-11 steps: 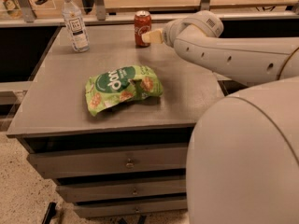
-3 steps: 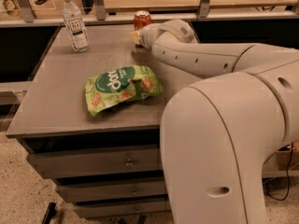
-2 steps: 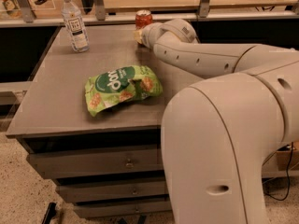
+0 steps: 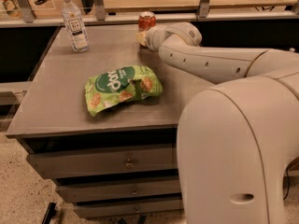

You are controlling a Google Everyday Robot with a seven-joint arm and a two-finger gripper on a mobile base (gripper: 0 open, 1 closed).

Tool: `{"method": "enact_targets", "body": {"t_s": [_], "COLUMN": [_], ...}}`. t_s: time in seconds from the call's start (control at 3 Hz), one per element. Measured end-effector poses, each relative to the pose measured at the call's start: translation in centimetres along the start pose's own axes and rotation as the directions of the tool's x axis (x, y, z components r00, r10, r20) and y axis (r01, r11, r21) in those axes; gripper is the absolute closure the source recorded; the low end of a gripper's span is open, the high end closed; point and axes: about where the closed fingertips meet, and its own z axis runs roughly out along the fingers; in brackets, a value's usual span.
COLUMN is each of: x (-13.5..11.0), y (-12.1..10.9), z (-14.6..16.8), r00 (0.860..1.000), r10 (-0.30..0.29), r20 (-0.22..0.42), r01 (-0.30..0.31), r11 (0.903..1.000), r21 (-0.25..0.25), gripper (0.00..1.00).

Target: Pick coke can

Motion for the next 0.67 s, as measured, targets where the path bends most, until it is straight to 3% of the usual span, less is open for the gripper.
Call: {"method": "enact_targets", "body": {"t_s": [0.67], "x": [-0.2], "y": [-0.5], "z": [-4.5], "r00": [1.000], "r10": [0.014], "r20": [-0.022], "r01": [-0.014], "r11": [0.9999], "r21": [-0.003], "gripper": [1.00]}}
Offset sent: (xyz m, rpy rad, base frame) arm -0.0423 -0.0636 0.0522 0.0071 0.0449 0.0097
